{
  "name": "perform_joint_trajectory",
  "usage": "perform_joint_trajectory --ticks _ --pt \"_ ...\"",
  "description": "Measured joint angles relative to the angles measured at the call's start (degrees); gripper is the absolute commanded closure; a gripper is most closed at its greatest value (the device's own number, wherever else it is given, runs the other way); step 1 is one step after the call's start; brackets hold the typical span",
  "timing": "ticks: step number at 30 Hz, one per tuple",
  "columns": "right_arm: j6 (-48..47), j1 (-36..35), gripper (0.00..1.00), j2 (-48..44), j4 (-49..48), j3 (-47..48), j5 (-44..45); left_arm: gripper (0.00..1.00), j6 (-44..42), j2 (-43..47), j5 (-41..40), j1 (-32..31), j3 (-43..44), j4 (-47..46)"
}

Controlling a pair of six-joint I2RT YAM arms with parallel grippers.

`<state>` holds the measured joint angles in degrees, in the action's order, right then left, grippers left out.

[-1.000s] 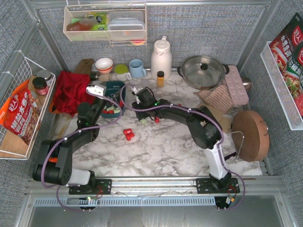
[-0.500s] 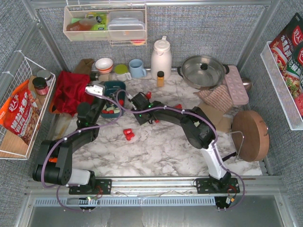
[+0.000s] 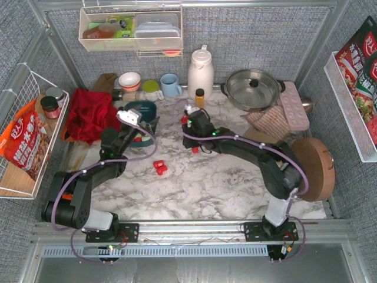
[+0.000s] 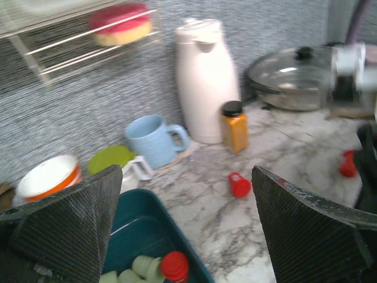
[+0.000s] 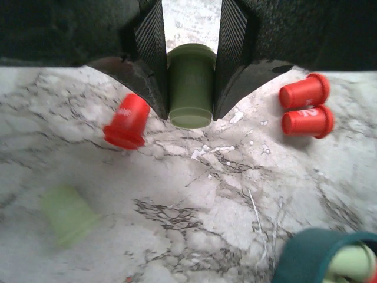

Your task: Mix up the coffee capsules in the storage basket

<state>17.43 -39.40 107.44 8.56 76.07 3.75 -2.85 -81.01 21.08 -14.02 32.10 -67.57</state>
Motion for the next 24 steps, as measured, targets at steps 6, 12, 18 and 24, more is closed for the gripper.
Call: perform_joint_trajectory --ticks 6,12,18,24 --pt "9.2 2.3 0.78 -13.5 -15.5 -14.1 -1.2 0.01 -5.6 -1.7 9.0 -5.3 -0.8 0.0" --pt "12.3 2.3 0.78 -20.4 -26.6 -20.2 0.0 0.01 -9.8 -2.1 18.8 -8.8 -1.5 0.0" --pt "11.7 2.3 0.78 -23.5 -29.4 -22.1 0.5 0.01 -11.6 -2.5 26.5 -11.9 -1.5 0.0" --pt "11.7 1.1 0.78 -23.8 -33.3 -23.0 -2.8 0.01 -11.9 -2.7 28.6 -14.5 -1.5 0.0"
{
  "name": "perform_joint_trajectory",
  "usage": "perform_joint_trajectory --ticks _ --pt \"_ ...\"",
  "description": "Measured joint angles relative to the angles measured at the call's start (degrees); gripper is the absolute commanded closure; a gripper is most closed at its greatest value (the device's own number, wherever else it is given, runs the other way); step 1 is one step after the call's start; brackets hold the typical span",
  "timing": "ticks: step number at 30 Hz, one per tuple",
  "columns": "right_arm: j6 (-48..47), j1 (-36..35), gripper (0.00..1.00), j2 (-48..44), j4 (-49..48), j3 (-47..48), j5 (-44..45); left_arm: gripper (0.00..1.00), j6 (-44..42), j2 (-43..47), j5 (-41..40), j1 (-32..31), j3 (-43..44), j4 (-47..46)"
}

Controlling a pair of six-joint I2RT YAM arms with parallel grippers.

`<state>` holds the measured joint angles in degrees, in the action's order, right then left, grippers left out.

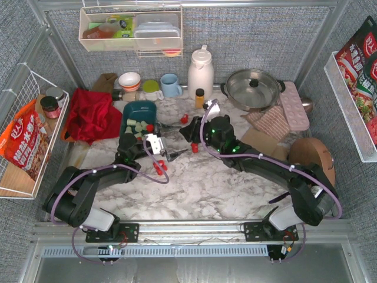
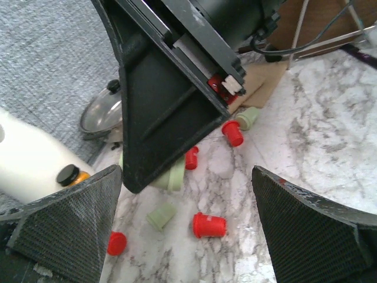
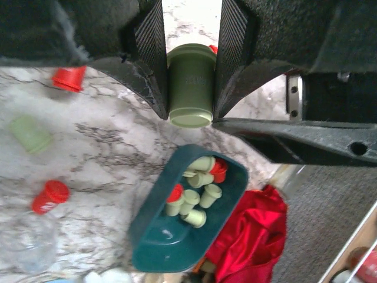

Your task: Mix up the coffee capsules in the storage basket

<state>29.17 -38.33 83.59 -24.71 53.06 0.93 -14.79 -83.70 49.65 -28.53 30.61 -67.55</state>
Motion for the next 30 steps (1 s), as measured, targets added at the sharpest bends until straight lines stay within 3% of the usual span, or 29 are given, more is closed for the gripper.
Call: perform_joint_trajectory --ticks 9,19,24,30 --pt "2.4 -1.8 0.78 2.6 -4.6 0.0 -7.6 0.02 -1.7 0.6 -3.2 -0.9 -0.7 0.0" --pt "3.7 -1.8 0.77 2.3 -5.0 0.1 -8.7 0.44 -5.6 2.1 -6.1 -1.3 -1.6 0.1" --pt "3.6 -1.8 0.61 1.9 -3.3 1.0 -8.7 0.50 -7.0 2.5 -6.8 -1.3 -1.6 0.2" --pt "3.0 -1.6 0.53 -0.5 0.1 1.3 -6.0 0.51 -8.3 2.5 -9.3 -1.2 -1.6 1.9"
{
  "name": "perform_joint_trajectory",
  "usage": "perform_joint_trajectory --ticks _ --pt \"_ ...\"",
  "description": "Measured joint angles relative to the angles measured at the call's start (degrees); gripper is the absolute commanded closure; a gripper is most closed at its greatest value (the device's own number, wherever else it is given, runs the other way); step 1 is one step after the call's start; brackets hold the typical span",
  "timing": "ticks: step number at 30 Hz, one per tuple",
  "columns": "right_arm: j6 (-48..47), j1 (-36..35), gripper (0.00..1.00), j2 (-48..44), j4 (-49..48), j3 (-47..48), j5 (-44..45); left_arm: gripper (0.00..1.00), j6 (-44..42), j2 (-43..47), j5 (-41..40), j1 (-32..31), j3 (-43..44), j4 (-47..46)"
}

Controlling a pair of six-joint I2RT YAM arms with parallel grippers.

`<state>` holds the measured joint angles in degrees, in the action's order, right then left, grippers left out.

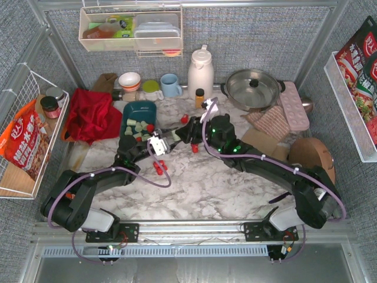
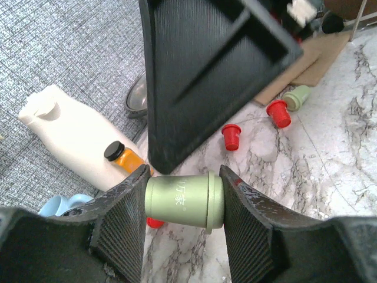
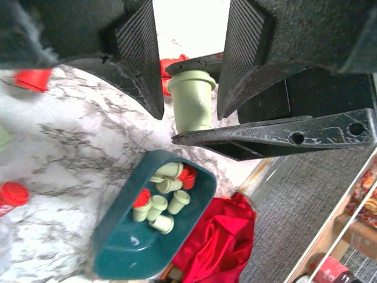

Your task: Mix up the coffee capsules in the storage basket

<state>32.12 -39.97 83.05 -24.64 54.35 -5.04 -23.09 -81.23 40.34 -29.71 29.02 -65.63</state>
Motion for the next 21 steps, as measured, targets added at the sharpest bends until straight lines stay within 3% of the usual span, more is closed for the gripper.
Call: perform_joint_trajectory --ticks 9,21 --pt "-5.4 1.3 0.42 -5.6 10.6 1.8 6.5 0.54 -0.5 -1.3 -4.2 2.6 0.0 1.0" --pt "-12.8 1.4 0.39 -12.5 24.9 1.5 12.2 0.53 13.7 -10.6 -8.9 20.2 3.6 -9.4"
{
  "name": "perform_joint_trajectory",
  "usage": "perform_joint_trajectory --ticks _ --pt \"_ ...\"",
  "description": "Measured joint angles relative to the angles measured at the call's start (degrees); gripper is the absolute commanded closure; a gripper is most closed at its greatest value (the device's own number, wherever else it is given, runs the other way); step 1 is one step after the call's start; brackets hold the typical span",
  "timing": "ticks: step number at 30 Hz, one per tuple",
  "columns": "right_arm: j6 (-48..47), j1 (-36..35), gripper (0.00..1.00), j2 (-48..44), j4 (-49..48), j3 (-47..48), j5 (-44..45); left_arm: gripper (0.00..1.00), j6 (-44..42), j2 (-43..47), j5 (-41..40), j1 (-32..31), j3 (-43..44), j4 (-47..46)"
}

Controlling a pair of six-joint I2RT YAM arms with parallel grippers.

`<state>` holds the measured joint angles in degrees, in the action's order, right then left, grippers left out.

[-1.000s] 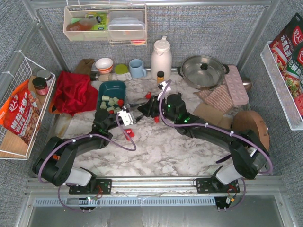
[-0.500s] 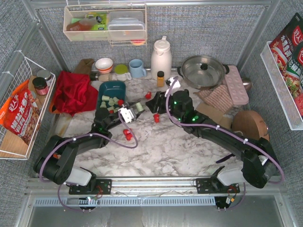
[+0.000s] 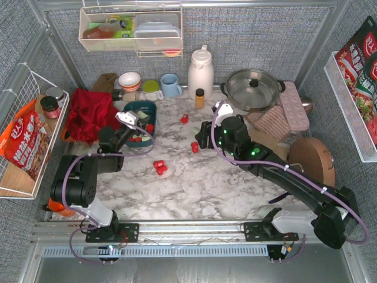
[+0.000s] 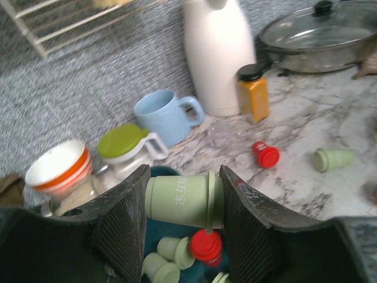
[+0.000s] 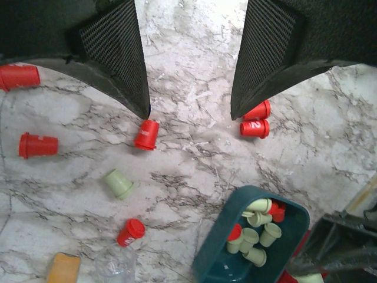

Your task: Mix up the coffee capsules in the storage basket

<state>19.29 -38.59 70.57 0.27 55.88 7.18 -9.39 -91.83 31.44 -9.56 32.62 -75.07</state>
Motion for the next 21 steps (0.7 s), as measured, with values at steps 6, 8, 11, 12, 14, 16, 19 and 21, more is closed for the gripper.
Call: perform_joint_trajectory --ticks 6,8,11,12,14,16,19,21 --pt "-1.2 0.0 0.38 -2.9 2.6 -2.8 0.9 0.39 5.2 -4.9 -0.6 6.1 0.8 -2.5" --pt "-1.3 0.0 0.38 -3.0 3.1 -3.3 1.1 0.31 6.3 -6.1 -1.0 6.9 1.1 -2.6" --pt "-1.4 -0.1 0.38 -1.9 2.9 -3.4 0.8 0.13 7.2 -7.6 -1.2 7.7 1.5 -2.5" --pt "-1.2 -0.2 0.37 -0.9 2.6 -3.4 0.1 0.07 7.5 -8.0 -1.6 8.0 1.6 -2.3" --pt "-0.9 -0.7 0.36 1.3 2.1 -3.4 -0.7 0.01 8.1 -8.2 -2.5 8.3 1.6 -2.0" --pt "-0.4 -1.7 0.33 4.2 1.6 -3.4 -1.8 0.01 8.6 -8.1 -3.0 8.3 1.7 -1.7" --pt "0.1 -3.6 0.30 9.4 0.6 -2.5 -3.6 0.01 9.9 -7.1 -3.2 8.3 2.0 -1.0" --pt "0.4 -4.7 0.30 12.8 -0.2 -1.3 -4.7 0.01 11.1 -6.2 -3.6 8.3 2.1 -1.0"
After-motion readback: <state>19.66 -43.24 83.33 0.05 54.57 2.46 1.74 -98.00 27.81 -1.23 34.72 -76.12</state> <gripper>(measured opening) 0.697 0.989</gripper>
